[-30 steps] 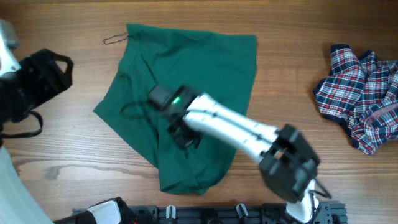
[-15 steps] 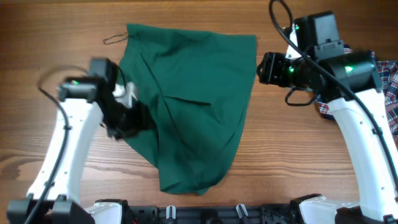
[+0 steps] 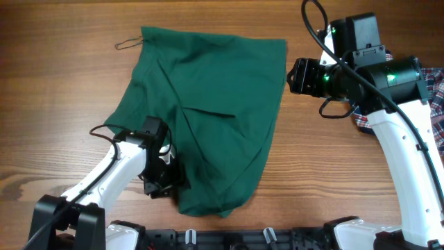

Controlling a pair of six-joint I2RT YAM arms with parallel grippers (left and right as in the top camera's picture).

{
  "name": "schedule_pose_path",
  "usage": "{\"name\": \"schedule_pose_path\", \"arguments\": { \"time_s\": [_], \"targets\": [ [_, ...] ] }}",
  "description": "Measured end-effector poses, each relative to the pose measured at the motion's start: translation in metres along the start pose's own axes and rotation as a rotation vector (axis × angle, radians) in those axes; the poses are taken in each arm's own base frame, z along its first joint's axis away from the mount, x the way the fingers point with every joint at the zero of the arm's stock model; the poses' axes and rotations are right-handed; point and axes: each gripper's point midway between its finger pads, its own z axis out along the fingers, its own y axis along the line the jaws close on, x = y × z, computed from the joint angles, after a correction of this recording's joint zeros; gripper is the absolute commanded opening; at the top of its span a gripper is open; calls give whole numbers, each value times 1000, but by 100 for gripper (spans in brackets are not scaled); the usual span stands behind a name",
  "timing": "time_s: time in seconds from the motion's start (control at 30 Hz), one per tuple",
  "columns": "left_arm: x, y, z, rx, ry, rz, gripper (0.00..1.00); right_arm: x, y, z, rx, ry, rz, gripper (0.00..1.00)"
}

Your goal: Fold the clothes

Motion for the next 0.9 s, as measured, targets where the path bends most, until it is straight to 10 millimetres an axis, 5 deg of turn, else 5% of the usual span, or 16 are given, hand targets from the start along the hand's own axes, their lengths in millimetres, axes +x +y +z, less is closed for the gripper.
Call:
{"name": "schedule_pose_path", "arguments": {
  "time_s": [0.23,0.37,0.6,0.77,0.9],
  "targets": [
    [-9,-12,6,-27,-66,29,49,0,0,0,0,0,-19,70],
    [-5,-31,15,-24,-85,90,5,0,0,0,0,0,-19,70],
    [5,-60,18,88,-45,104,4,0,0,0,0,0,-19,69],
    [-3,-97,-6,190,-67,142,4,12,-1,0,-1,52,-62,69],
    [-2,-97,-7,192,-63,142,4,22,-5,-1,7,94,-100,69]
  ]
}}
